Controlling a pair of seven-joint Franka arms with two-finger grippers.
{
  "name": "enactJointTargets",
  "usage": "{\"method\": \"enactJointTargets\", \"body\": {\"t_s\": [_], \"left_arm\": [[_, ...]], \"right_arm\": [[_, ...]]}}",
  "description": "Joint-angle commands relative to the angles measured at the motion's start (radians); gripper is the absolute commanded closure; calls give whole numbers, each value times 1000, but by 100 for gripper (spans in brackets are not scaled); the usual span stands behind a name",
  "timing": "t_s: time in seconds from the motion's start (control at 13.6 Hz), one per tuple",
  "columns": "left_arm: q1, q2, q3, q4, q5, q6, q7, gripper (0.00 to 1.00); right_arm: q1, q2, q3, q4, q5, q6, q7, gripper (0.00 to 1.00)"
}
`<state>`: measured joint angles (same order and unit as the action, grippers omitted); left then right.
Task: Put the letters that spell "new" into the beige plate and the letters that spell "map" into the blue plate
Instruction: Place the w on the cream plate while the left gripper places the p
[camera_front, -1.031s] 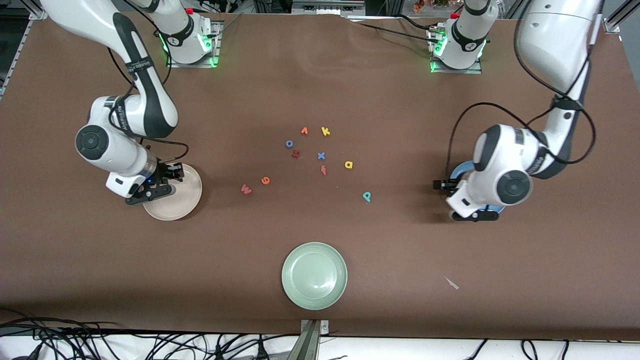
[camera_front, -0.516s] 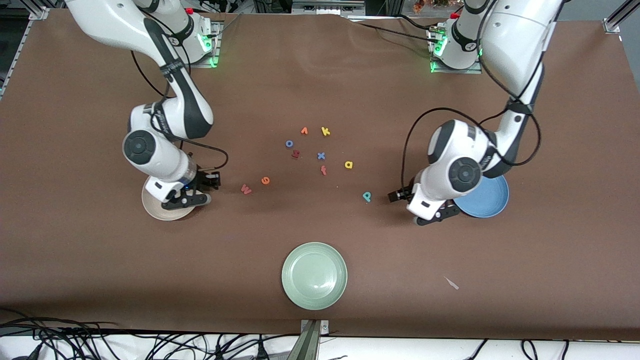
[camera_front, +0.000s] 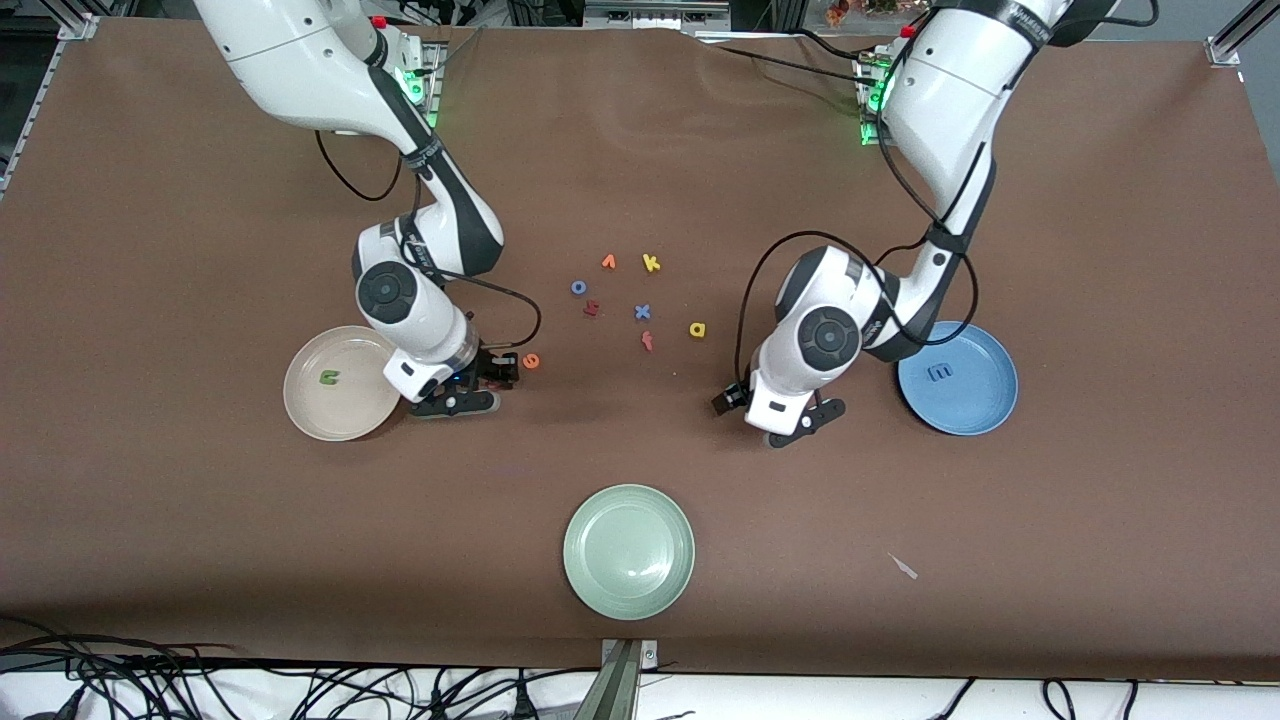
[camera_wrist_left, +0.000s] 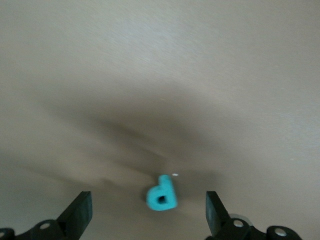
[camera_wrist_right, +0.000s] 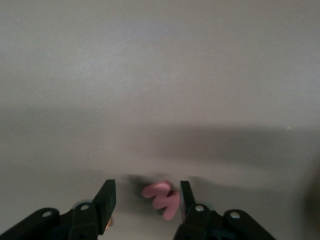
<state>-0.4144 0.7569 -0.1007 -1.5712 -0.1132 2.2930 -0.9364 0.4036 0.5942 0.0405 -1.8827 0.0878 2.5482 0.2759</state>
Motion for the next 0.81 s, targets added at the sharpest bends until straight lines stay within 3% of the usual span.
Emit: {"method": "enactJointTargets", "body": {"t_s": [0.0, 0.52, 0.74], "left_arm": [[-34, 50, 16, 69, 39, -12, -59, 0], [-49, 67, 18, 60, 79, -15, -91, 44], [-47, 68, 18, 60, 79, -15, -93, 57]], "right_arm": [[0, 16, -4, 13, 3, 9, 5, 39], [0, 6, -5, -70, -3, 73, 2, 36], [0, 3, -5, -85, -3, 89, 0, 37]]}}
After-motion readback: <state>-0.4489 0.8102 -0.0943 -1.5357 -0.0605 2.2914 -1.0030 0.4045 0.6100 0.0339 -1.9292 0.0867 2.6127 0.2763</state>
